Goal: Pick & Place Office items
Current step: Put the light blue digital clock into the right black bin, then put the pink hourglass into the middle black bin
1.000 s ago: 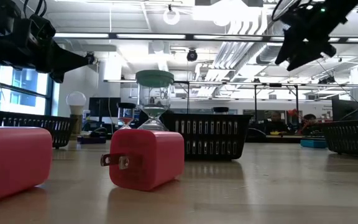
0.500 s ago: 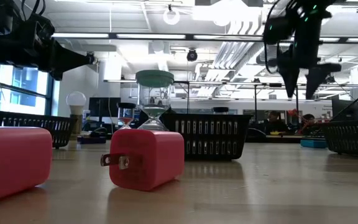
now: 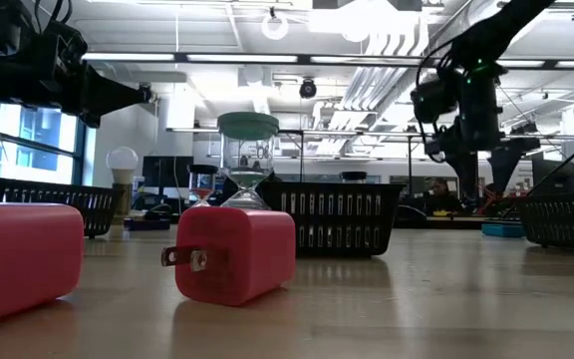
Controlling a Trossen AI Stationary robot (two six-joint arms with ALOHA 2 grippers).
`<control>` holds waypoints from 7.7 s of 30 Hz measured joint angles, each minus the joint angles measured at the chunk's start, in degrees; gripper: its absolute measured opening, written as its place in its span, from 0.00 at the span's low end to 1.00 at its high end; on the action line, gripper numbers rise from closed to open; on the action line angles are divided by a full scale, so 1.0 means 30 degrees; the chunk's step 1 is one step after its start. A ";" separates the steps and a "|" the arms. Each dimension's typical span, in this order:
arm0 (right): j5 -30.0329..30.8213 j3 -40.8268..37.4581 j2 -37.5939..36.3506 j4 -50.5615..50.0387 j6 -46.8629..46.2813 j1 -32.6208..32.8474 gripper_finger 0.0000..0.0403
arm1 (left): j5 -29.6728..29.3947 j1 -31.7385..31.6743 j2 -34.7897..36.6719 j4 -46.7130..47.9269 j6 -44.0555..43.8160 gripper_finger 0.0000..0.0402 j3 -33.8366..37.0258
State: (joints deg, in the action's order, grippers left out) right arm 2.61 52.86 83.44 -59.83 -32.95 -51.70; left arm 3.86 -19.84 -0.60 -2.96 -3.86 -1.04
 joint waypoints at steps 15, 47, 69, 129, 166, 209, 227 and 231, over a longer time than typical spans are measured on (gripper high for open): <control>0.0466 -0.3081 0.0026 0.3416 0.0057 -0.0940 0.61 | -0.0007 0.0000 0.0000 0.0000 -0.0160 0.00 0.0000; 0.1639 -0.3138 0.1960 0.4274 -0.0933 -0.0518 0.61 | -0.0015 0.0000 0.0000 -0.0007 -0.0211 0.00 0.0000; 0.0470 -0.3347 0.2281 0.5251 -0.0454 -0.0087 0.34 | -0.0015 -0.0002 0.0000 -0.0007 -0.0204 0.00 0.0000; -0.0712 0.0780 -0.6148 -0.5293 -1.6035 1.8114 0.33 | -0.0001 -0.0001 0.0007 -0.0015 -0.0364 0.00 0.0000; -0.0403 -0.6460 -0.3949 0.3870 -1.8782 1.9192 0.50 | 0.0189 -0.0005 0.0007 -0.0022 -0.1158 0.00 0.0000; 1.2010 0.0104 -0.5157 0.3609 -1.5281 2.9237 0.54 | 0.0123 0.0000 0.0007 -0.0627 -0.1144 0.00 0.0000; 0.9648 0.0082 -0.4961 0.8719 -1.0197 2.9975 0.94 | 0.0117 0.0000 0.0007 -0.0583 -0.1159 0.00 0.0000; 0.8889 0.0082 -0.4329 1.0115 -0.7937 3.0203 0.94 | 0.0117 -0.0003 0.0007 -0.0583 -0.1158 0.00 0.0000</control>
State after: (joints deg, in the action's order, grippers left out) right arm 29.28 53.10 70.45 -29.48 -56.76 38.91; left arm 4.21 -19.85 -0.58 -4.71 -7.33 -1.04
